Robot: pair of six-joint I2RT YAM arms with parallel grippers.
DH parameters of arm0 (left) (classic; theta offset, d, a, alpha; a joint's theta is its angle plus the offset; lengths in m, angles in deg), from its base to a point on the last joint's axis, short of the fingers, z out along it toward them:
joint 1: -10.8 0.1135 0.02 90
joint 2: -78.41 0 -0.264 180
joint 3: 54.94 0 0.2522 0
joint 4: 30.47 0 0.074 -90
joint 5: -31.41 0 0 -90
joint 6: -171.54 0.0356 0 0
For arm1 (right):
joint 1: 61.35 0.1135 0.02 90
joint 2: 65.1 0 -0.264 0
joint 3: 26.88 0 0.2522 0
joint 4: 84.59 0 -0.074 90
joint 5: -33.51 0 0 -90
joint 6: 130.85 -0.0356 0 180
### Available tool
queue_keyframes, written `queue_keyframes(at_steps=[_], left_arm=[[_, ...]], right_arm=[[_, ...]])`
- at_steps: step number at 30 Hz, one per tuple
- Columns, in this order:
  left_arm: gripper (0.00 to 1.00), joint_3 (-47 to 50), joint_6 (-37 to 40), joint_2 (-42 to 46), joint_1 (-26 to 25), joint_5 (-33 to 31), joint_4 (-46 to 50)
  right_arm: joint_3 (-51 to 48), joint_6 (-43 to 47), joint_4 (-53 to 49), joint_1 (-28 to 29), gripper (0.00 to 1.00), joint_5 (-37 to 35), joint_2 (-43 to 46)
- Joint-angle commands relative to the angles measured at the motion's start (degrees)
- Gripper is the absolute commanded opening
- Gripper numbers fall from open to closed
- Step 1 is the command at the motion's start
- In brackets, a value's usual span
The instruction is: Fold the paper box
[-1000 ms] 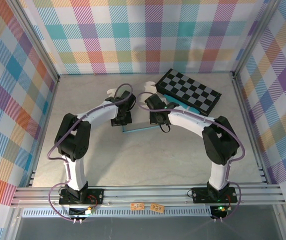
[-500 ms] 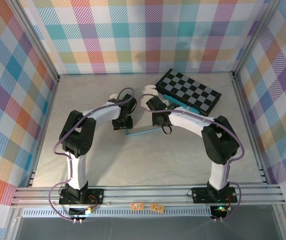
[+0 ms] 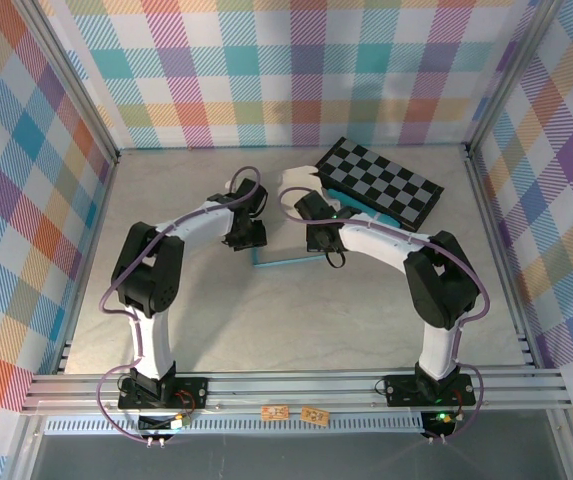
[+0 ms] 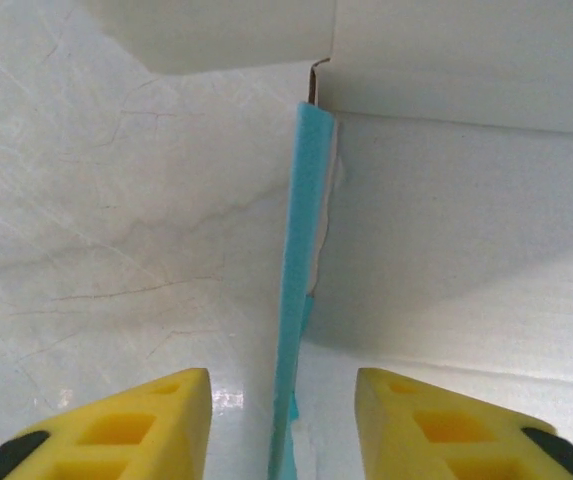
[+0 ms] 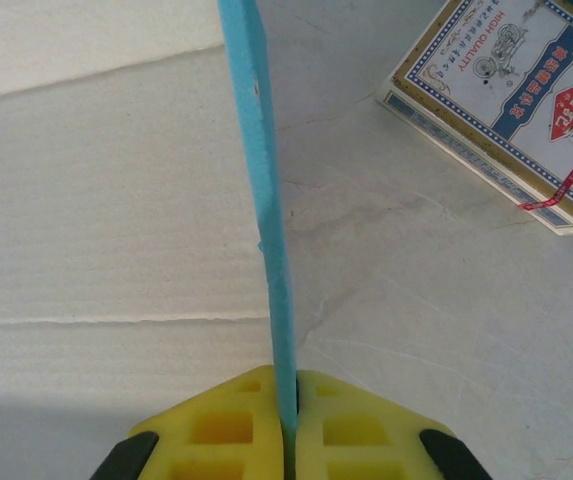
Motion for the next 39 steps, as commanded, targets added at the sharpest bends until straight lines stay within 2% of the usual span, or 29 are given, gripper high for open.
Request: queue_keyframes(at_steps=[1,2,8,13,15,20,23,28,35,36,38,39], left_arm=[[0.30,-1.60,1.60,-1.69,0.73,-1.92,0.00],[0.26,-1.68,1.80,-2.23,0.73,-1.96,-0.09],[0.24,-0.35,2.32,-4.42,0.16,-3.29,-0.71],[0.11,-0.34,3.65,-4.91,-0.73,-6.95,1.13],[0.00,-2.08,4.11,-6.00,-1.71,-11.33,5.50],[0.00,-5.76,5.03,-8.20,-4.39,-21.32,15.41],[0.00,-5.41,4.80,-8.20,-4.81,-23.76,16.76],[0.00,-5.18,4.26,-6.66,-4.81,-22.06,15.79],[0.00,-7.19,2.87,-6.33,-4.54,-12.79,14.42],[0.09,-6.91,2.38,-4.72,-4.41,-10.84,12.80],[0.35,-7.39,1.30,-2.01,-4.37,-8.16,11.48],[0.43,-8.15,1.18,-0.94,-4.37,-6.74,11.31]], right_arm=[[-0.73,-0.77,0.35,-0.04,0.00,-0.23,-0.08],[-0.73,-0.75,0.37,0.00,0.00,-0.22,-0.13],[-0.59,-0.96,0.38,0.00,0.00,-0.05,-0.22],[-0.68,-0.96,0.23,0.00,0.00,-0.33,0.03],[-0.47,-0.96,0.11,0.01,0.00,-0.56,0.04],[-0.29,-1.05,0.09,-0.01,0.00,-0.62,-0.12],[-0.10,-1.18,0.06,0.00,0.00,-0.49,-0.36],[-0.32,-1.36,0.14,-0.01,0.00,-0.19,-0.56],[-0.82,-1.51,0.18,-0.01,0.00,0.39,-1.02],[-1.11,-1.53,0.29,0.00,0.00,0.46,-0.99],[-1.71,-1.51,0.50,0.00,0.00,0.57,-0.99],[-2.04,-1.49,0.75,-0.21,0.00,0.95,-1.08]])
